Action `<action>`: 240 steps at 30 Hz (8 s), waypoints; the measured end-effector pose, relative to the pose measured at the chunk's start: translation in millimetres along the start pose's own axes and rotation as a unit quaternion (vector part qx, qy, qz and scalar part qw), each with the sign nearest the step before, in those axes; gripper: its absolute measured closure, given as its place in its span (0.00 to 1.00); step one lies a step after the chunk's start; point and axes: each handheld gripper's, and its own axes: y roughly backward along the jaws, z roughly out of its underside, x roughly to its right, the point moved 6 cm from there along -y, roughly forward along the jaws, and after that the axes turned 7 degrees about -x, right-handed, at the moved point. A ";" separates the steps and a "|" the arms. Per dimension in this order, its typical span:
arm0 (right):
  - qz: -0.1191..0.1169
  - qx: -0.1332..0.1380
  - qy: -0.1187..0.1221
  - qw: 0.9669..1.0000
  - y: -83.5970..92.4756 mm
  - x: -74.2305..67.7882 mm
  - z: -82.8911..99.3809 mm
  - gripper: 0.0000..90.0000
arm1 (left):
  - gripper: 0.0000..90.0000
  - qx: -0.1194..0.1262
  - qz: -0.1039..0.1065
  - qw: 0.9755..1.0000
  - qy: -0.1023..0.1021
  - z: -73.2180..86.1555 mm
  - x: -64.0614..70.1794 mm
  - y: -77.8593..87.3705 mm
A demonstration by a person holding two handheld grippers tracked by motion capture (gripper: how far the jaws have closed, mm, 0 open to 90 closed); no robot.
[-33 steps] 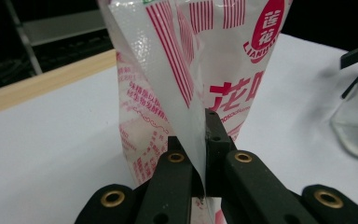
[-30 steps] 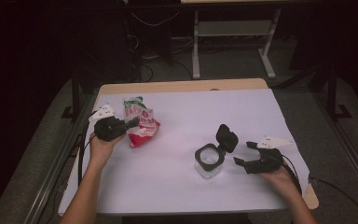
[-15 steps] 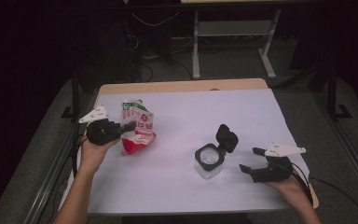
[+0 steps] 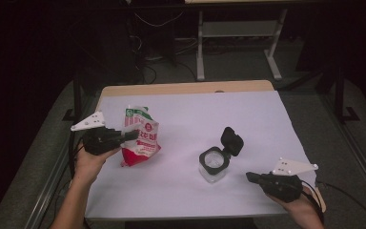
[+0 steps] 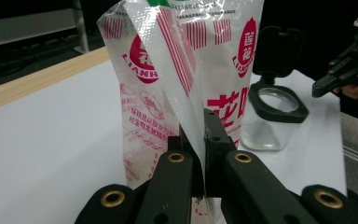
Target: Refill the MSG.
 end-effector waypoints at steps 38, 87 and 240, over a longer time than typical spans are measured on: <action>-0.009 0.032 0.082 0.996 -90.0 -85.7 -130.2 1.00 | 1.00 0.017 0.082 0.995 -0.045 -46.9 61.2 19.7; 0.016 0.099 0.091 0.991 -144.6 -114.1 -103.7 1.00 | 1.00 -0.049 0.118 0.990 -0.051 -77.9 90.4 -35.4; 0.011 0.113 0.071 0.991 -143.0 -114.7 -96.2 1.00 | 1.00 -0.157 0.175 0.970 -0.063 -109.2 101.5 -135.2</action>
